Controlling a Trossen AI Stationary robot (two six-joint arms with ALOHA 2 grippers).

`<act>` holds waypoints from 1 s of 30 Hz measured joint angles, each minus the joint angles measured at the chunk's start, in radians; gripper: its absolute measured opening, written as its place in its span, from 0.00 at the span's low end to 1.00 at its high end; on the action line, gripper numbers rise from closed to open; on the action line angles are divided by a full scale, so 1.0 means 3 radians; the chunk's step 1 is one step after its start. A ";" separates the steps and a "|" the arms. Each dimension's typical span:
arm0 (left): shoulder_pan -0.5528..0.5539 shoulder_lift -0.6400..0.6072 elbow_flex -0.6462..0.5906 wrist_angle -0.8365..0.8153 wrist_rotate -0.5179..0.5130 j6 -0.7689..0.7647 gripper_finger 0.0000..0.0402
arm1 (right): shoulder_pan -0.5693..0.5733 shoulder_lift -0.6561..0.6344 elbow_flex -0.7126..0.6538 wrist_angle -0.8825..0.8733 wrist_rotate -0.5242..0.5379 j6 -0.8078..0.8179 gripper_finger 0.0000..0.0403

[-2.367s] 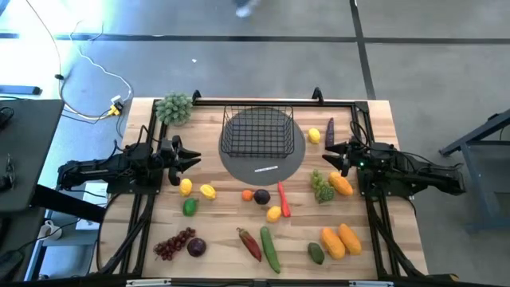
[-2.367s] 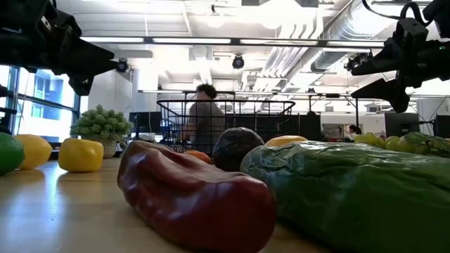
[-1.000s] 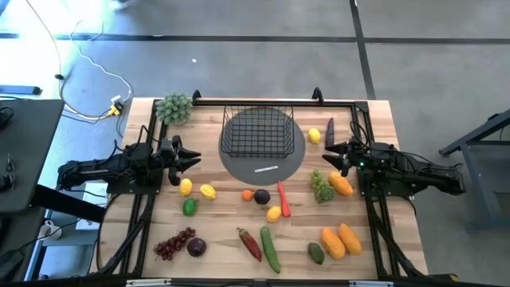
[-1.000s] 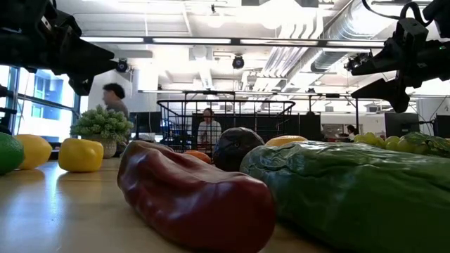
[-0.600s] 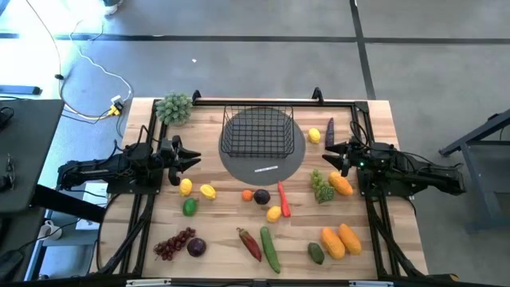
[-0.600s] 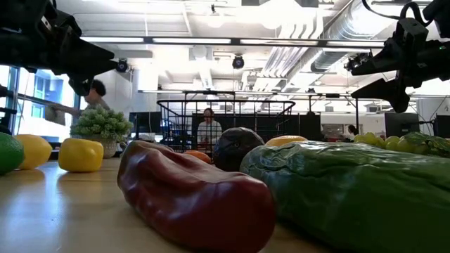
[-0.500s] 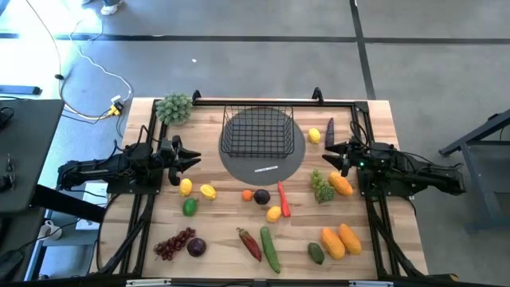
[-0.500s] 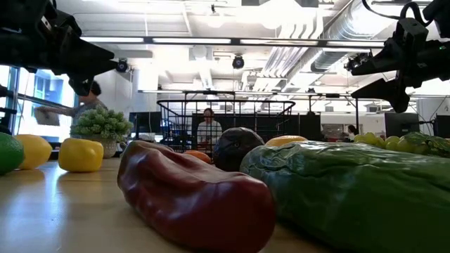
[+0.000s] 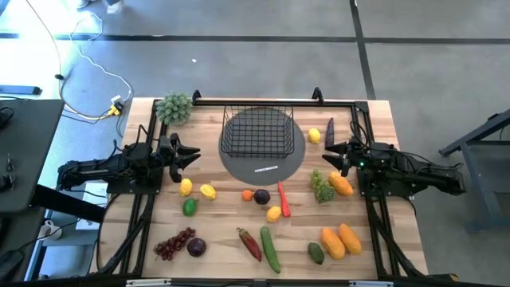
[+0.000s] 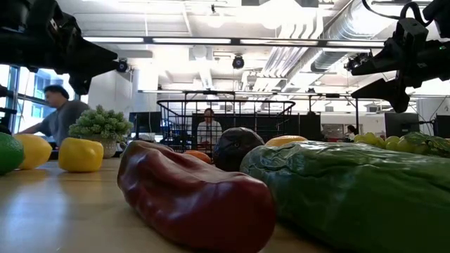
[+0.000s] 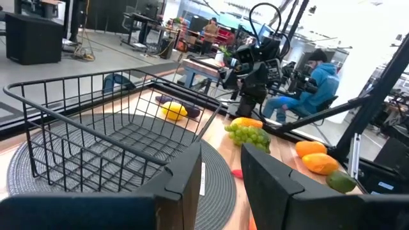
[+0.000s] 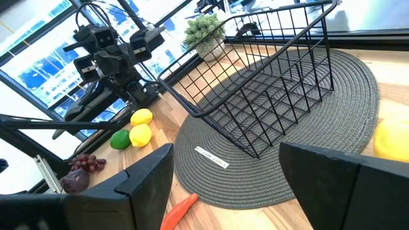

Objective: Build produce basket
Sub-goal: Put the lemon into the black wire basket

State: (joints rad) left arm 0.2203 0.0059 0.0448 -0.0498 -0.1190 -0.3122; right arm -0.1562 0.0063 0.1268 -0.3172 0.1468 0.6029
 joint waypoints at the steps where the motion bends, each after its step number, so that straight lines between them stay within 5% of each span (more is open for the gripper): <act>1: 0.0000 0.0000 -0.0001 0.0000 0.0004 -0.0016 0.25 | 0.0000 0.0000 0.0000 0.0000 0.0000 0.0000 0.65; 22: -0.0001 0.0000 0.0000 0.0019 0.0024 -0.0618 0.26 | -0.0001 0.0000 0.0000 -0.0001 0.0000 0.0000 0.65; 30: -0.0001 0.0000 0.0000 0.0020 0.0032 -0.0609 0.36 | 0.0000 0.0000 0.0001 -0.0001 0.0001 0.0000 0.65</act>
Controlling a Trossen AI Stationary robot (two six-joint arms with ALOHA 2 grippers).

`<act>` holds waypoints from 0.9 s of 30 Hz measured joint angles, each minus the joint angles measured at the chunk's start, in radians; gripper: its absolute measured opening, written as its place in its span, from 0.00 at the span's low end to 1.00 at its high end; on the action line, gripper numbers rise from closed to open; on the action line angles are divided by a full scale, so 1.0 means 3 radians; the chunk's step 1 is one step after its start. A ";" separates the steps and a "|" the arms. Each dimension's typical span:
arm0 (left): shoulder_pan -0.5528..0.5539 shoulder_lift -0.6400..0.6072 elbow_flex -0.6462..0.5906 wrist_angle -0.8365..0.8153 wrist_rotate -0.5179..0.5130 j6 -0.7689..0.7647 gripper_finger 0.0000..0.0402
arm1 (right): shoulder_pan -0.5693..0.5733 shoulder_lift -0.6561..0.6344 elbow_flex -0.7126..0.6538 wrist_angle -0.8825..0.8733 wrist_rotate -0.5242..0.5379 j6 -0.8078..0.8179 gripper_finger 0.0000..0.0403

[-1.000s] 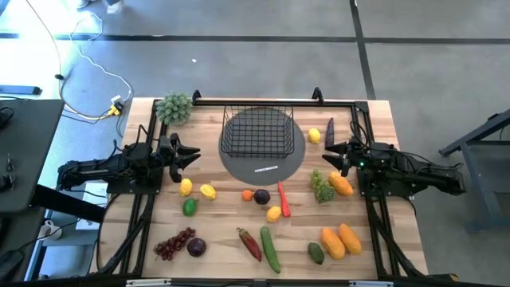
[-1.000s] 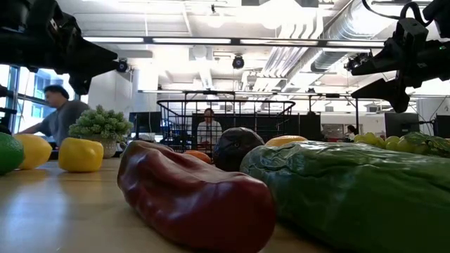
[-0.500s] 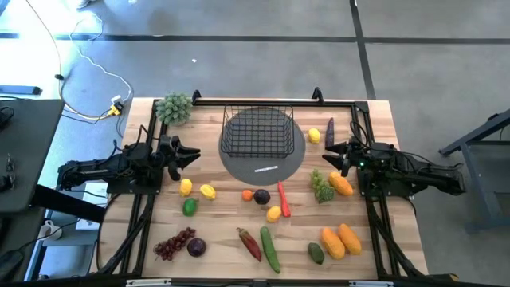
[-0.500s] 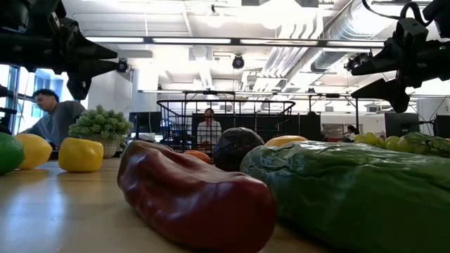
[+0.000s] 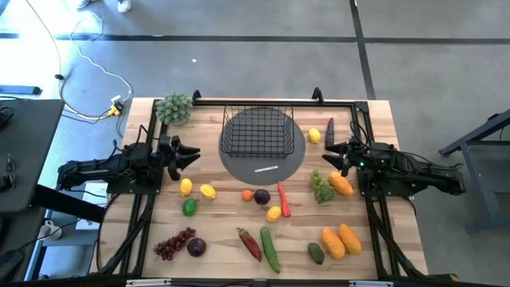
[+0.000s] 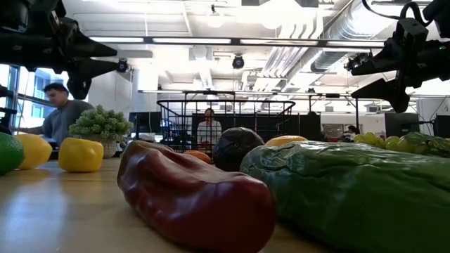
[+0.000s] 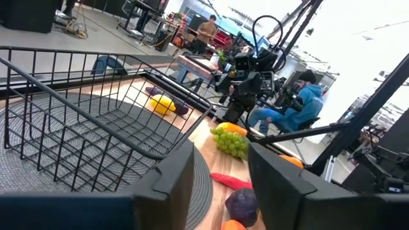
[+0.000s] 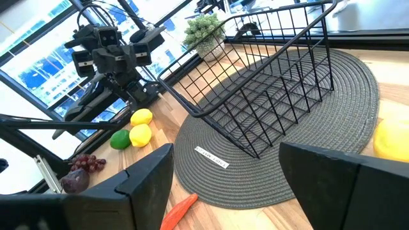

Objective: Build produce basket
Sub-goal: Put the lemon into the black wire basket

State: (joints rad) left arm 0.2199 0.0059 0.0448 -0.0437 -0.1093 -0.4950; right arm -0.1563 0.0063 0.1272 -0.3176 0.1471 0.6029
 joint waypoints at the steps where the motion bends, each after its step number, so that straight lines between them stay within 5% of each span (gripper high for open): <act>1: 0.0000 0.0001 0.0000 0.0008 0.0001 0.0000 0.38 | -0.0001 0.0000 0.0000 0.0000 -0.0001 0.0000 0.65; 11: 0.0001 0.0001 0.0002 0.0268 0.0086 0.0009 0.63 | -0.0001 -0.0001 -0.0001 0.0000 -0.0001 -0.0001 0.65; 27: 0.0000 0.0430 0.0795 0.0195 0.0630 0.0835 0.62 | 0.0000 0.0000 -0.0001 0.0000 -0.0001 0.0000 0.65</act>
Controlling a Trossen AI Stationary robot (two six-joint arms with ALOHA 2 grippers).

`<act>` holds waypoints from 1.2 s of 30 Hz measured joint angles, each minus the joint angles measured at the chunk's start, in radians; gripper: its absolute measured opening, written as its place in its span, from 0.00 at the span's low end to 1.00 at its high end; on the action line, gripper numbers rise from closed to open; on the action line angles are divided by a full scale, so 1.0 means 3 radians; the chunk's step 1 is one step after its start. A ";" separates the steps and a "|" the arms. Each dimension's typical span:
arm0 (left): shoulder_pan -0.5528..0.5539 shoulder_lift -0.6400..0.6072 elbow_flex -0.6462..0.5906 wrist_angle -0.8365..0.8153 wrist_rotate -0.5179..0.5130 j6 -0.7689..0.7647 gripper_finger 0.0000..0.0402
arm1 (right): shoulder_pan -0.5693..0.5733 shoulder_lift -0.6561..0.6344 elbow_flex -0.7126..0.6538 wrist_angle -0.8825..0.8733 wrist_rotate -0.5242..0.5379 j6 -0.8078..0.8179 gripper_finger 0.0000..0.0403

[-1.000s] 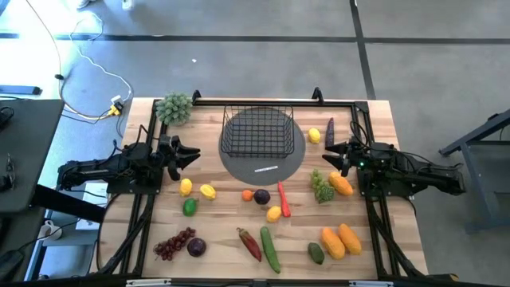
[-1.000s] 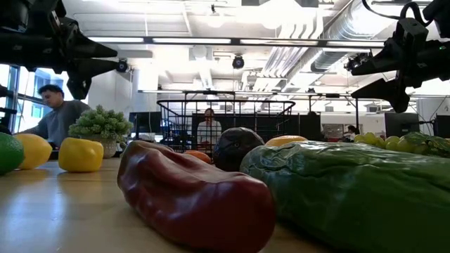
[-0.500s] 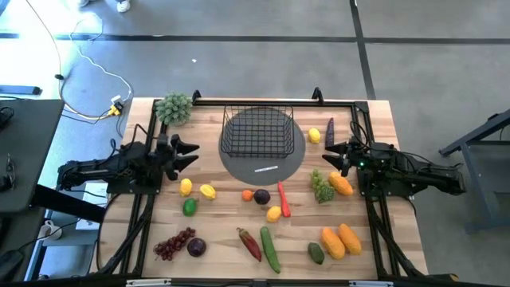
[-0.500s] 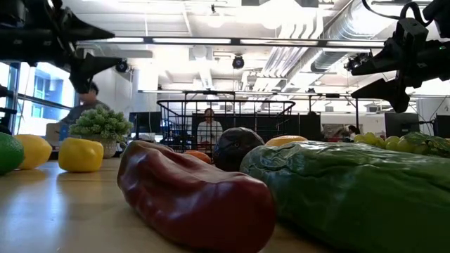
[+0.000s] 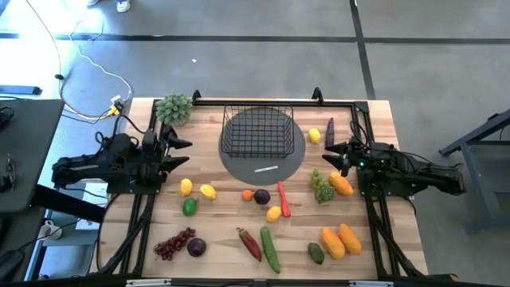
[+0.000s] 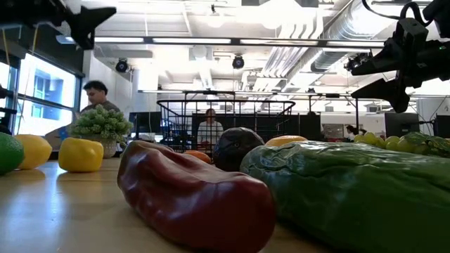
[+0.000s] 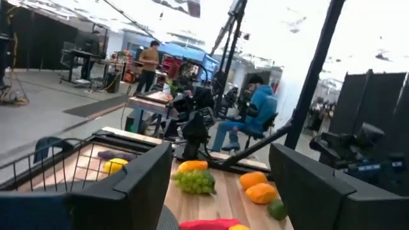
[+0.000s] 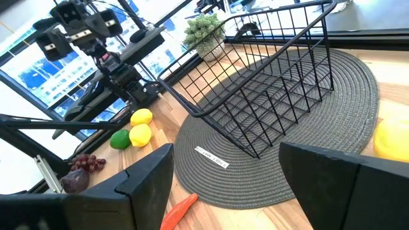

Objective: Build produce basket
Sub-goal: Put the lemon into the black wire basket

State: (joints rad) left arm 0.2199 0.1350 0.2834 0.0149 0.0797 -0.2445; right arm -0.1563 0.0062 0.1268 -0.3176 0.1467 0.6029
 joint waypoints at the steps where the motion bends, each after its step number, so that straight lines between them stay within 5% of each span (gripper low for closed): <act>1: 0.0000 0.0088 0.0069 -0.0001 0.0021 0.0053 0.62 | -0.0001 -0.0001 0.0000 0.0000 0.0001 0.0000 0.65; 14: -0.0001 0.1224 0.0948 -0.0891 0.0682 0.0749 0.62 | 0.0000 0.0000 0.0000 0.0000 0.0001 0.0000 0.65; 24: -0.0039 0.1841 0.1084 -0.1401 0.0682 0.1060 0.62 | 0.0000 0.0000 0.0001 0.0000 0.0000 0.0000 0.65; 36: -0.0522 0.2503 0.1084 -0.1553 0.0457 0.1386 0.62 | 0.0000 0.0000 0.0001 0.0000 0.0001 0.0000 0.65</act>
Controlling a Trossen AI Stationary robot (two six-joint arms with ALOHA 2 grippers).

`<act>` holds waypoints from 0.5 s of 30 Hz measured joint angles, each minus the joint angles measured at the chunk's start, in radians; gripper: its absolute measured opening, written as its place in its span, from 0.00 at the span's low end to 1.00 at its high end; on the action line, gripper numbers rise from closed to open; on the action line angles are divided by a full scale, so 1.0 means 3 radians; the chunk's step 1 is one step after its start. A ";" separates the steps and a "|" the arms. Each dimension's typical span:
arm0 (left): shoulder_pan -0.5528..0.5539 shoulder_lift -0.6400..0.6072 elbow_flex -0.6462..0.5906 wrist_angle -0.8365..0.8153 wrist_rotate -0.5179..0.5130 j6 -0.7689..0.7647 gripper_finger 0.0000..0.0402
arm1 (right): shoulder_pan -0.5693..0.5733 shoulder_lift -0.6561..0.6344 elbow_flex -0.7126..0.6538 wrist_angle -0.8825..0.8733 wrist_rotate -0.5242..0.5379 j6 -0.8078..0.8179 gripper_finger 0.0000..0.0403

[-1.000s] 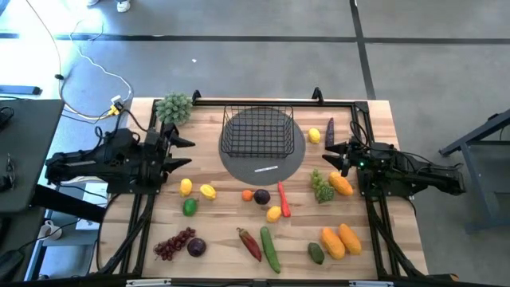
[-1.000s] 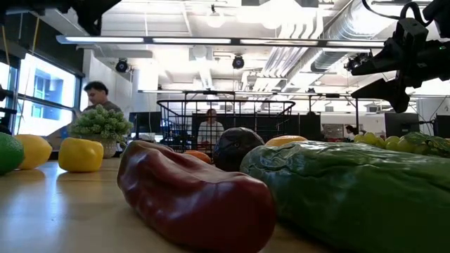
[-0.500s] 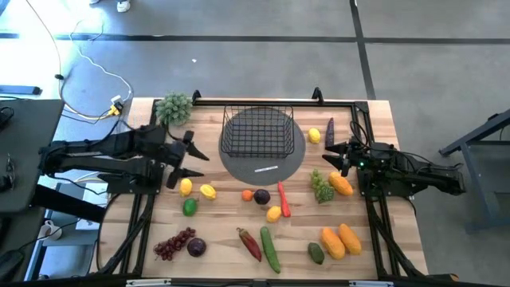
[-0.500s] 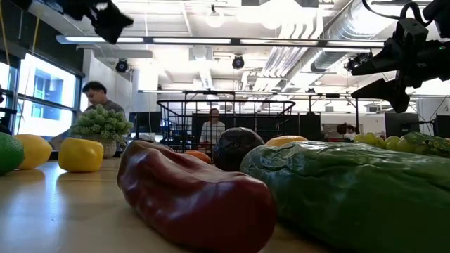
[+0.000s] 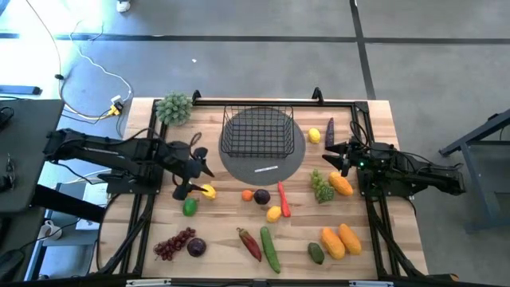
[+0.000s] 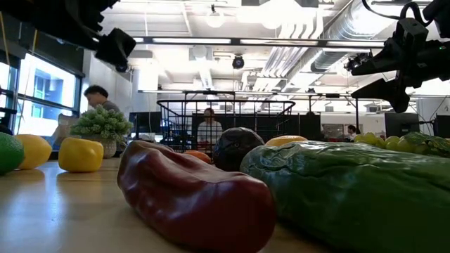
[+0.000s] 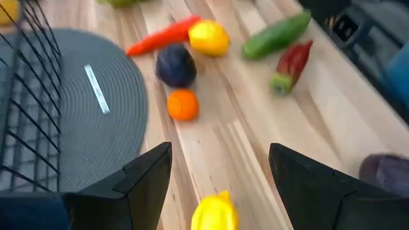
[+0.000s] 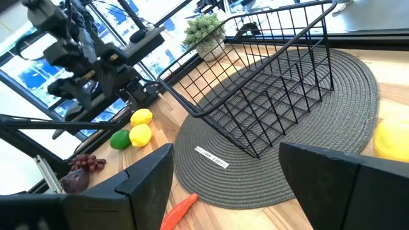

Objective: Build produce basket
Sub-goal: Put the lemon into the black wire basket

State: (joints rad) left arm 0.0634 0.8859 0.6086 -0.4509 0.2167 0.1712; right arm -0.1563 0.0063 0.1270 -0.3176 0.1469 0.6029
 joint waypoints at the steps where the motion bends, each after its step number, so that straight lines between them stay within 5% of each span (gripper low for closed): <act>1: -0.0030 0.0054 0.0000 -0.0009 -0.0031 0.0000 0.62 | -0.0001 0.0000 0.0000 0.0000 0.0000 0.0000 0.65; 15: -0.0297 0.0780 0.0000 -0.0083 -0.0312 0.0049 0.62 | 0.0000 -0.0001 0.0000 0.0000 -0.0001 0.0000 0.65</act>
State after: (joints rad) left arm -0.0256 1.1198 0.6086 -0.4758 0.1231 0.1859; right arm -0.1562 0.0059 0.1269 -0.3176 0.1467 0.6029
